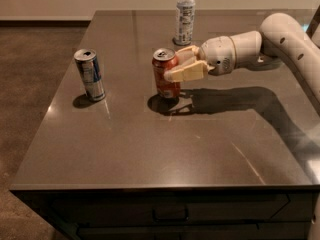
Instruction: Place coke can upright
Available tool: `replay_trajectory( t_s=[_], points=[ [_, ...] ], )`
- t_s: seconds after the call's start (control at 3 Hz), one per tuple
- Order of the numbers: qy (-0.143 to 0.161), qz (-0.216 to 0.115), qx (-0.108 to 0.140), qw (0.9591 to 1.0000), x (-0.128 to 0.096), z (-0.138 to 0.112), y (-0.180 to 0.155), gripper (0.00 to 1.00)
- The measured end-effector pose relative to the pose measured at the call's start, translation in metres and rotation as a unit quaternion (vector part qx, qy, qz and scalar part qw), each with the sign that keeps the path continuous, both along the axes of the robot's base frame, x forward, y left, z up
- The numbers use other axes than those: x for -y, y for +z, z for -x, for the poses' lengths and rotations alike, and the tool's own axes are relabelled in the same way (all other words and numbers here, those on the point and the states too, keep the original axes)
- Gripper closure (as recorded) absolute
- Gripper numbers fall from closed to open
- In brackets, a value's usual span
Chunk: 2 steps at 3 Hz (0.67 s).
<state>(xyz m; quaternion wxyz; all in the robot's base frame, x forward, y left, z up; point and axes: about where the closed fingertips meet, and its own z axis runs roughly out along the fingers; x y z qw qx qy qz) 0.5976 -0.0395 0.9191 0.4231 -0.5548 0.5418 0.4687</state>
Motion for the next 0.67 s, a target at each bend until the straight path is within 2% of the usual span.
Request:
replay_trajectory(
  t_s=[0.67],
  points=[
    [0.004, -0.018, 0.0, 0.9998, 0.0016, -0.0014, -0.0108, 0.15]
  ],
)
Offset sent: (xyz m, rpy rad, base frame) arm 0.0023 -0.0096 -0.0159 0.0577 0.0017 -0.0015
